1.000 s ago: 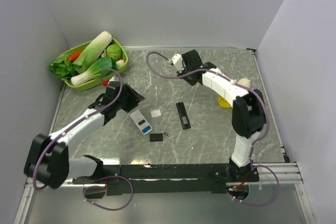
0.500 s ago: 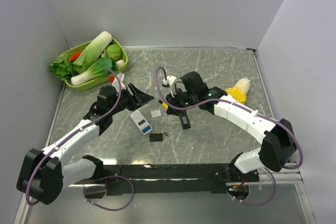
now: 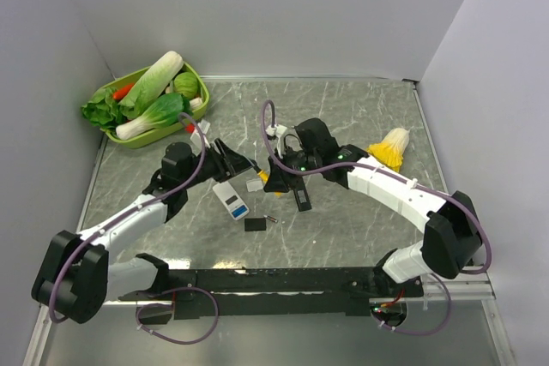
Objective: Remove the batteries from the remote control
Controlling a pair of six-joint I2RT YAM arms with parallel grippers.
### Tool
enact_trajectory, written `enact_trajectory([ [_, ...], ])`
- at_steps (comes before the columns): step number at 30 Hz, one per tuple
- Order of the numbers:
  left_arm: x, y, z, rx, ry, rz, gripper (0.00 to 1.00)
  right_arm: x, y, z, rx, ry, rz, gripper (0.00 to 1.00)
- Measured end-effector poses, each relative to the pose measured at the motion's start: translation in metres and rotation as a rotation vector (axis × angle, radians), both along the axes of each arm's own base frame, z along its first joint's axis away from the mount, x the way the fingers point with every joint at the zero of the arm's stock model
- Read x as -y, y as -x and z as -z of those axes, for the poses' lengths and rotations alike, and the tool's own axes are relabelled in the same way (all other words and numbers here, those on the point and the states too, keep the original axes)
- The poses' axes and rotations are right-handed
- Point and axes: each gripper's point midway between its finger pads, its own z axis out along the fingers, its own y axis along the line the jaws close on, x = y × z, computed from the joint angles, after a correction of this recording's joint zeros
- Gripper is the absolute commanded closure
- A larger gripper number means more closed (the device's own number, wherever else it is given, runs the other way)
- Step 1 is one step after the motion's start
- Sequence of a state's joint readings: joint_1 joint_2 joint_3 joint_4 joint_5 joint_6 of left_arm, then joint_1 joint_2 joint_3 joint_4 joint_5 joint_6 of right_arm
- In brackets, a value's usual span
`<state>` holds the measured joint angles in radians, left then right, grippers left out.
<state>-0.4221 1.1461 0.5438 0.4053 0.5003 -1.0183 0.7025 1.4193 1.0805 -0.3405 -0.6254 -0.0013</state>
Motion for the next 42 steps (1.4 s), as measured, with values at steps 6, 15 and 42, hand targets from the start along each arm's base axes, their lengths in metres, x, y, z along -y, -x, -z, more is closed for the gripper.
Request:
enact_trajectory([
  [6, -0.001, -0.004, 0.005, -0.011, 0.006, -0.024, 0.39, 0.000, -0.004, 0.000, -0.022, -0.015, 0.059, 1.00],
  [15, 0.002, 0.006, 0.000, 0.022, 0.052, 0.000, 0.36, 0.024, -0.030, 0.001, -0.009, -0.011, 0.262, 1.00],
  [42, 0.030, -0.003, 0.013, -0.019, 0.090, 0.111, 0.91, 0.010, -0.016, 0.022, -0.132, -0.011, 0.197, 0.97],
])
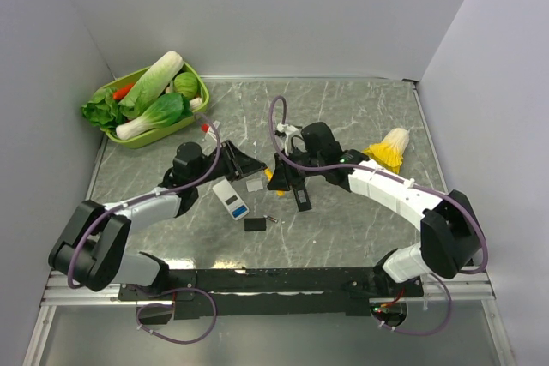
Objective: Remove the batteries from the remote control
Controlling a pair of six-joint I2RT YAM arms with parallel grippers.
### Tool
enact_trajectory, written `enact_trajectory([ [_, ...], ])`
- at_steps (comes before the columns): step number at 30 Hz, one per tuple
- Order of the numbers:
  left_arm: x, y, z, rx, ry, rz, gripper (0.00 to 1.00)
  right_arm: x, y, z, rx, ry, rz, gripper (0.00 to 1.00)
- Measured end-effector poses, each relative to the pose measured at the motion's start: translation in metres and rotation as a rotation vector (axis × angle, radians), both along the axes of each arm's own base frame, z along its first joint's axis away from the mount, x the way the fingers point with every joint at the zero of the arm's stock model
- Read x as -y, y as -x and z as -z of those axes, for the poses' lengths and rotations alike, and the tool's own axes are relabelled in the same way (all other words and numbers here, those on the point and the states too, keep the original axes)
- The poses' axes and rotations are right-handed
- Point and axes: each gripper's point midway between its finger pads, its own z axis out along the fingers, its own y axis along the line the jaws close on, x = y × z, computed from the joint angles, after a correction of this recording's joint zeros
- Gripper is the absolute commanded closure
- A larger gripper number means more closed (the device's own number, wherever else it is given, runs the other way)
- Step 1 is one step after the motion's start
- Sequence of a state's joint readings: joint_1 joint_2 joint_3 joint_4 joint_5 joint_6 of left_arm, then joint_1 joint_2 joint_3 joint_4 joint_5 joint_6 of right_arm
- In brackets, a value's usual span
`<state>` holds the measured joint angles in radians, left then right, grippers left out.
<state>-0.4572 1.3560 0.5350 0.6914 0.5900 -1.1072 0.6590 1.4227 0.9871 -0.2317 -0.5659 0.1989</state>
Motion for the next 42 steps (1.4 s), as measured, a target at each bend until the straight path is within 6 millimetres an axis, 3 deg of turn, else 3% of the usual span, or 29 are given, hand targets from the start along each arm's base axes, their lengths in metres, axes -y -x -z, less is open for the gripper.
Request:
enact_trajectory([
  [2, 0.002, 0.000, -0.005, 0.009, 0.009, 0.010, 0.99, 0.000, -0.001, 0.001, 0.001, 0.004, 0.007, 0.86],
  [4, 0.003, -0.003, -0.005, -0.011, 0.011, 0.004, 0.99, 0.002, -0.005, 0.002, 0.016, 0.017, 0.026, 0.72],
  [6, 0.005, -0.008, -0.003, -0.053, 0.011, -0.008, 0.99, 0.005, -0.012, 0.005, 0.041, 0.039, 0.054, 0.70],
  [11, 0.009, -0.011, 0.010, -0.208, 0.049, -0.030, 0.99, 0.016, -0.014, 0.008, 0.163, 0.047, 0.091, 0.53],
  [22, 0.003, -0.022, 0.025, -0.389, 0.092, -0.151, 0.99, 0.020, -0.031, 0.000, 0.365, 0.061, 0.137, 0.55],
  [25, 0.002, -0.025, 0.024, -0.396, 0.099, -0.174, 0.99, 0.020, -0.034, -0.001, 0.376, 0.064, 0.149, 0.56],
  [30, -0.001, -0.029, 0.024, -0.403, 0.108, -0.204, 0.99, 0.017, -0.034, -0.004, 0.384, 0.047, 0.143, 0.48],
  [42, -0.005, -0.033, 0.022, -0.405, 0.113, -0.246, 0.99, 0.014, -0.032, 0.003, 0.378, 0.061, 0.127, 0.50],
])
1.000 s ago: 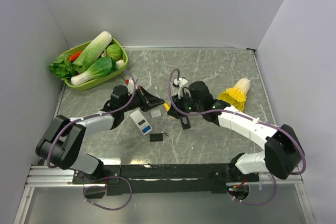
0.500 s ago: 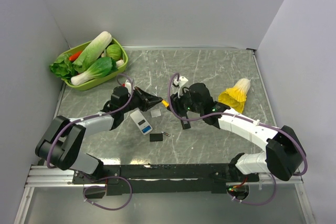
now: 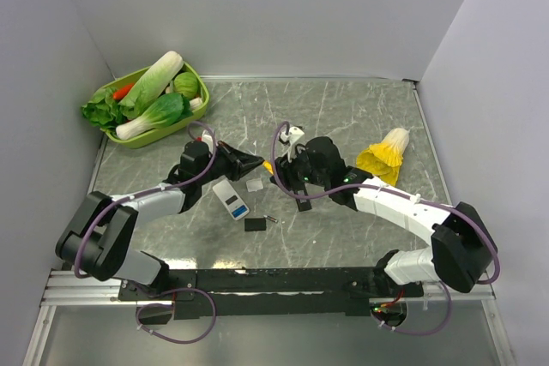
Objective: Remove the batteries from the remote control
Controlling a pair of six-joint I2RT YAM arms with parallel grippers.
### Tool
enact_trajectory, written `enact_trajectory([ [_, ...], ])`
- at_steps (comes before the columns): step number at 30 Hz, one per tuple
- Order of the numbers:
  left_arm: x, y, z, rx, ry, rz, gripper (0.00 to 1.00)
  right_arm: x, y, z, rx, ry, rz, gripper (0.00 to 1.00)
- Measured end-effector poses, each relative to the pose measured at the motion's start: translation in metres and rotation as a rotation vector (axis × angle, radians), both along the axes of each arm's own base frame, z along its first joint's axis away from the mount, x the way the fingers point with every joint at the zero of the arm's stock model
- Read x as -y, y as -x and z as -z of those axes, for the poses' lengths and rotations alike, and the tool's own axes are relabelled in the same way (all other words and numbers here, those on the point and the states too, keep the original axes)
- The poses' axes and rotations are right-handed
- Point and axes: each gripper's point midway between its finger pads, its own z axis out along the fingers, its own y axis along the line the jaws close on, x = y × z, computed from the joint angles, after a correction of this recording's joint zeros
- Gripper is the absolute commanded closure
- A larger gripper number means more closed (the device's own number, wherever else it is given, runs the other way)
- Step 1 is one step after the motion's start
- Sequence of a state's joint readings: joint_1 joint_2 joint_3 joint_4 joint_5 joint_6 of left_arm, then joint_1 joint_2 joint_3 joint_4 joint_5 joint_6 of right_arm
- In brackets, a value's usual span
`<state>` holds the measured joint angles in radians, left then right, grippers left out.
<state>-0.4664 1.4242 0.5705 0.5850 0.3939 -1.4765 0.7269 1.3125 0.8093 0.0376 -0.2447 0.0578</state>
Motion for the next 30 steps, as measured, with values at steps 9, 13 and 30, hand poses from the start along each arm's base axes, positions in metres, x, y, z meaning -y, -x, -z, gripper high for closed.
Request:
enact_trajectory([
  [9, -0.003, 0.004, 0.007, -0.032, 0.012, -0.013, 0.81, -0.001, -0.002, 0.005, -0.001, 0.008, 0.012, 1.00],
  [13, -0.004, 0.006, 0.014, -0.050, -0.019, -0.009, 0.36, 0.000, -0.003, 0.007, 0.005, 0.005, 0.017, 1.00],
  [30, -0.135, -0.003, 0.058, -0.218, -0.569, -0.455, 0.28, 0.030, 0.036, 0.006, -0.175, 0.280, -0.116, 1.00],
])
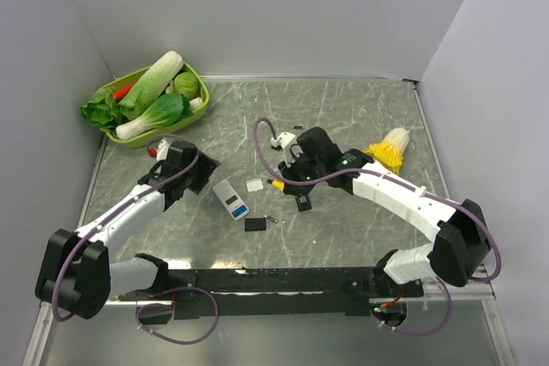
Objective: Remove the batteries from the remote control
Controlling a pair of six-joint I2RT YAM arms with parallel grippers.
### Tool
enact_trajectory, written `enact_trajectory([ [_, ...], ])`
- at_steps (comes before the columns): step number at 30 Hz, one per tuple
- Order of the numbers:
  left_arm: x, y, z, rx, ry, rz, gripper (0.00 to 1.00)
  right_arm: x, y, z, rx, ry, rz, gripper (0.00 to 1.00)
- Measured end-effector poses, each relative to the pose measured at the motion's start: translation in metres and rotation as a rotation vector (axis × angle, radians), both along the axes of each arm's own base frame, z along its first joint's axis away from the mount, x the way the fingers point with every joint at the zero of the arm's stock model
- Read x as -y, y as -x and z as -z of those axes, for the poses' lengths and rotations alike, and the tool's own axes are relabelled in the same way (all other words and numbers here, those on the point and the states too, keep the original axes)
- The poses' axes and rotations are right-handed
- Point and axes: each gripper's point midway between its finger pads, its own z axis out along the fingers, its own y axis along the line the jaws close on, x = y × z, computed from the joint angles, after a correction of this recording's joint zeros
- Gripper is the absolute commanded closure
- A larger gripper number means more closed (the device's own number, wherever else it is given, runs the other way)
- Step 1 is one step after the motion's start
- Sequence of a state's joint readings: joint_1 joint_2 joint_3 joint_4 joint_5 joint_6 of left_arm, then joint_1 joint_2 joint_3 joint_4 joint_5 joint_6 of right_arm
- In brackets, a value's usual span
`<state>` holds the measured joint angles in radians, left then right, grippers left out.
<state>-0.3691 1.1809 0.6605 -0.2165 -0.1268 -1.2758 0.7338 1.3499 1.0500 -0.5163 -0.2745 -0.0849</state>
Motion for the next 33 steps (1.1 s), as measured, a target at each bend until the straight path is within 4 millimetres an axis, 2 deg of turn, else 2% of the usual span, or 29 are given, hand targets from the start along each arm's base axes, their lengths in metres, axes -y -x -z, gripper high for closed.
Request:
enact_trajectory([
  [3, -0.019, 0.005, 0.018, -0.056, -0.093, -0.042, 0.17, 0.001, 0.013, 0.011, -0.056, 0.069, -0.050, 1.00],
  [5, -0.026, 0.008, 0.029, -0.090, -0.134, -0.044, 0.20, 0.001, 0.025, 0.021, -0.099, 0.120, -0.091, 1.00],
  [8, -0.032, 0.007, 0.042, -0.131, -0.148, -0.045, 0.27, 0.002, 0.042, 0.033, -0.162, 0.181, -0.142, 1.00],
  [11, -0.037, 0.010, 0.056, -0.182, -0.162, -0.040, 0.35, 0.002, 0.049, 0.042, -0.185, 0.228, -0.161, 1.00],
  [12, -0.037, 0.011, 0.059, -0.190, -0.165, -0.037, 0.44, 0.003, 0.049, 0.044, -0.189, 0.240, -0.163, 1.00],
  [14, -0.037, 0.013, 0.062, -0.196, -0.165, -0.032, 0.53, 0.002, 0.045, 0.048, -0.192, 0.263, -0.159, 1.00],
  [15, -0.036, 0.013, 0.063, -0.194, -0.165, -0.027, 0.61, 0.000, 0.041, 0.050, -0.190, 0.272, -0.155, 1.00],
  [17, -0.036, 0.015, 0.067, -0.199, -0.167, -0.018, 0.68, -0.005, 0.034, 0.054, -0.187, 0.288, -0.146, 1.00],
  [22, -0.037, 0.020, 0.076, -0.219, -0.191, 0.016, 0.63, -0.012, 0.022, 0.068, -0.188, 0.318, -0.138, 1.00],
  [23, -0.037, 0.020, 0.076, -0.219, -0.193, 0.020, 0.60, -0.012, 0.022, 0.070, -0.192, 0.322, -0.138, 1.00],
  [24, -0.037, 0.020, 0.076, -0.219, -0.194, 0.020, 0.52, -0.011, 0.023, 0.070, -0.194, 0.324, -0.139, 1.00],
  [27, -0.039, 0.020, 0.074, -0.213, -0.202, 0.009, 0.40, -0.012, 0.023, 0.070, -0.198, 0.322, -0.141, 1.00],
  [33, -0.044, 0.010, 0.059, -0.162, -0.206, -0.014, 0.37, -0.018, 0.029, 0.067, -0.215, 0.291, -0.165, 1.00],
])
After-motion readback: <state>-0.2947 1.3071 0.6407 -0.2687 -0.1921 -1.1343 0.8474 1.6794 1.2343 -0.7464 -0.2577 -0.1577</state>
